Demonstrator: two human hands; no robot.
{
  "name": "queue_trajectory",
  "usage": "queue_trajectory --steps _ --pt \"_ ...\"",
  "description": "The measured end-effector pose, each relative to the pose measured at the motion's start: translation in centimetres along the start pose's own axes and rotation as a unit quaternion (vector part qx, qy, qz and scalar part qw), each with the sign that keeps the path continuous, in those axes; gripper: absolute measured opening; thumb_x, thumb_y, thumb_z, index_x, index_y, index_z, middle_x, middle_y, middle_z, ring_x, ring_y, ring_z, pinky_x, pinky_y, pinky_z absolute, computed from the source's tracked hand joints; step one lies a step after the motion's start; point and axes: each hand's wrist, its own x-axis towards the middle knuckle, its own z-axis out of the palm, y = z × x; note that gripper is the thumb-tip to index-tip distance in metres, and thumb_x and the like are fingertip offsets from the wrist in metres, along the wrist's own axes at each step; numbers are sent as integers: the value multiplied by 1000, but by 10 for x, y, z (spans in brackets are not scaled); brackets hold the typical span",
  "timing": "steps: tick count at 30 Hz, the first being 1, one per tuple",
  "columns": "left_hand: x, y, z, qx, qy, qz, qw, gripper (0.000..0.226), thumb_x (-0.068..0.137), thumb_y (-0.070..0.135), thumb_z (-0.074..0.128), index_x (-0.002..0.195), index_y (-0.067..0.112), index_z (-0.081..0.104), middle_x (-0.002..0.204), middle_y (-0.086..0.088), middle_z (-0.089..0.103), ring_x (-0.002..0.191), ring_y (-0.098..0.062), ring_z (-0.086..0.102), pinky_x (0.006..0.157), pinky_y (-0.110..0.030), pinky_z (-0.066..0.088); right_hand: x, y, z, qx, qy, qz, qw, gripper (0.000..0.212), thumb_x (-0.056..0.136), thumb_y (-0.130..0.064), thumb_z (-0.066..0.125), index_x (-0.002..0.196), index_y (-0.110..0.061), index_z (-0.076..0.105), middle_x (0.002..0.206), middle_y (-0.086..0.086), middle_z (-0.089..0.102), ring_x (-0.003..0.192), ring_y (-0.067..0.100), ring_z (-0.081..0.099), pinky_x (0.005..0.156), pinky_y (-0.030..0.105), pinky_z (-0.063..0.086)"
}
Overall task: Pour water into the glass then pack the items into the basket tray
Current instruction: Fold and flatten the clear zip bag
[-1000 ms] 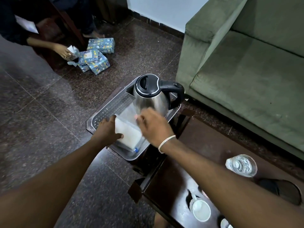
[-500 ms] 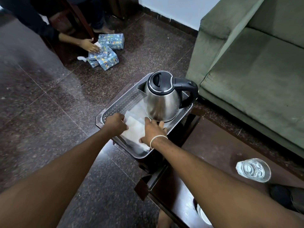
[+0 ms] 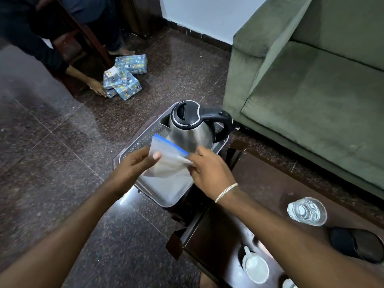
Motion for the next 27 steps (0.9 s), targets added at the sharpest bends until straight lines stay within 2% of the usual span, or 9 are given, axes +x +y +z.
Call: queue_trajectory --steps 3,5,10,13,16,17,21,23,27 --pt "-1 25 32 10 14 11 1000 73 79 85 57 96 16 75 97 -4 77 92 -19 73 90 -33 58 -26 9 -39 -78 81 -23 993 34 71 -7 65 101 -21 70 91 5 53 82 31 52 65 41 41" --pt "2 38 58 -26 2 15 1000 63 78 83 60 83 22 75 86 4 73 83 -11 68 83 -30 57 -46 18 -56 -123 119 -28 985 41 66 -6 62 101 -24 70 92 4 54 82 30 50 66 39 36" --pt "5 55 150 -92 -51 53 993 14 92 17 74 97 3 73 86 -8 77 76 -14 68 67 -25 53 -112 55 -100 -181 179 73 964 60 54 -6 56 102 -36 73 107 4 60 98 29 43 75 38 23" --pt "0 58 206 -19 -36 95 995 15 91 14 73 82 6 63 66 4 61 64 -10 52 59 -28 40 -153 73 -121 -178 167 166 955 64 58 -8 57 114 -35 71 109 1 57 96 29 42 75 36 25" --pt "-14 62 267 46 -23 138 989 33 94 5 71 72 19 49 60 8 47 60 -4 39 54 -27 31 -196 89 -141 41 178 273 945 52 76 0 54 115 -29 71 100 -1 60 91 22 55 76 39 46" --pt "-21 61 284 62 -25 154 986 33 94 4 70 73 20 49 63 8 53 61 -3 41 55 -27 34 -206 92 -148 172 203 313 912 45 83 6 54 108 -26 73 97 1 66 86 17 61 77 35 50" --pt "-50 60 347 137 -79 218 963 21 93 0 68 92 21 67 96 12 74 81 -4 67 68 -28 52 -246 98 -176 530 265 421 687 26 99 -14 55 84 -10 77 79 15 72 68 23 61 57 30 47" --pt "-61 58 370 151 -101 251 951 21 92 3 63 98 23 68 102 14 73 88 -2 68 72 -19 49 -264 101 -184 532 271 424 681 31 97 -28 62 84 -5 77 80 22 72 66 23 62 53 29 49" --pt "-81 49 408 137 -142 275 941 17 90 12 65 103 23 65 106 16 70 96 -9 71 79 -29 57 -298 110 -194 468 309 415 717 17 94 -8 66 83 3 73 76 18 70 70 24 63 63 39 57"
